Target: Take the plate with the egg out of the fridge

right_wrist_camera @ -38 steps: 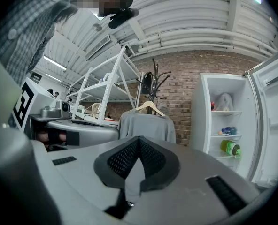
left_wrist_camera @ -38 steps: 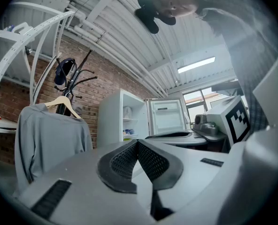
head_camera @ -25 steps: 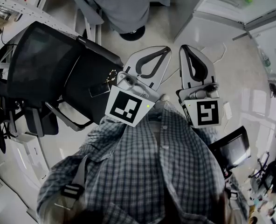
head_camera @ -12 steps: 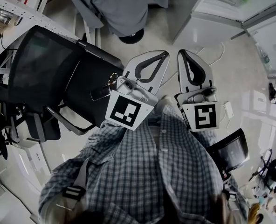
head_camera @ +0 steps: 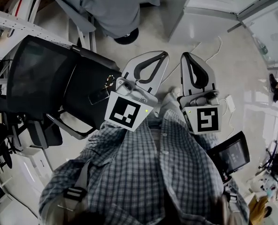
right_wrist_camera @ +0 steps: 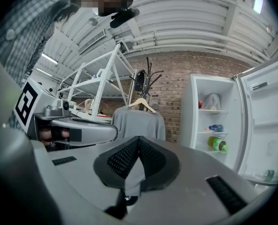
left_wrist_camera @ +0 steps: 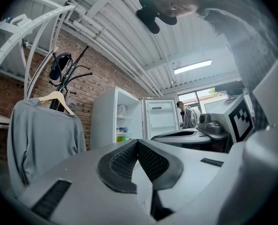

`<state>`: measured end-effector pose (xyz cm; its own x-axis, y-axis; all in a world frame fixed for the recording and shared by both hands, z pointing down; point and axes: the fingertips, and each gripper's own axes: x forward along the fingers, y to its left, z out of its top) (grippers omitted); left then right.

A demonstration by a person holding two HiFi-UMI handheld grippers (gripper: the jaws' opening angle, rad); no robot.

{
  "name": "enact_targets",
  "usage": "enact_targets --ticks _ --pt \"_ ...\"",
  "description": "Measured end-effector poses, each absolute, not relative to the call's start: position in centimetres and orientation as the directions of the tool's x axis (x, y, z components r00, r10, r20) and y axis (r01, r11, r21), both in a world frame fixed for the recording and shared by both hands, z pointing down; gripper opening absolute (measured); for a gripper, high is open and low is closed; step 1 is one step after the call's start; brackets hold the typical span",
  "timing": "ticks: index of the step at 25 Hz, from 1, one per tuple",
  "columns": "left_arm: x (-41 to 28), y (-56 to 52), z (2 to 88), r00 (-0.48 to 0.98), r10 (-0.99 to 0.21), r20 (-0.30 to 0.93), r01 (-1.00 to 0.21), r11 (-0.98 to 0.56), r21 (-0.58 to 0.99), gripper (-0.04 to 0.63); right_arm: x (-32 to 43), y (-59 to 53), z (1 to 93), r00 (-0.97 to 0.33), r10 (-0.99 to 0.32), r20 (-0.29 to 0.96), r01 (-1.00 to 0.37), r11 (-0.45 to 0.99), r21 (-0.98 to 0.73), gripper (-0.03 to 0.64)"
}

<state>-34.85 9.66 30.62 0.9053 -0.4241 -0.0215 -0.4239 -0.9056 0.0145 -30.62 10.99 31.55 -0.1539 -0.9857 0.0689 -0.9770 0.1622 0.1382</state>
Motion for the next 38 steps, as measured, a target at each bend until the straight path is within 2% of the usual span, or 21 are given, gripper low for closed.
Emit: enact_targets --ticks 6,27,38 --pt "-31.9 9.0 30.5 0.900 -0.434 -0.028 -0.434 -0.901 0.018 0.006 -26.8 11.1 31.0 -0.120 -0.991 0.051 -0.985 0.126 0.118 0.005" --pt "-17.4 7.6 29.7 0.883 -0.469 -0.024 -0.469 -0.883 -0.007 0.006 -11.4 9.8 30.7 -0.149 -0.989 0.025 -0.980 0.151 0.132 0.005" --pt "-10.4 9.1 28.9 0.895 -0.442 -0.065 -0.445 -0.895 -0.032 0.006 -4.0 12.0 30.6 -0.091 -0.996 -0.004 -0.986 0.089 0.139 0.005"
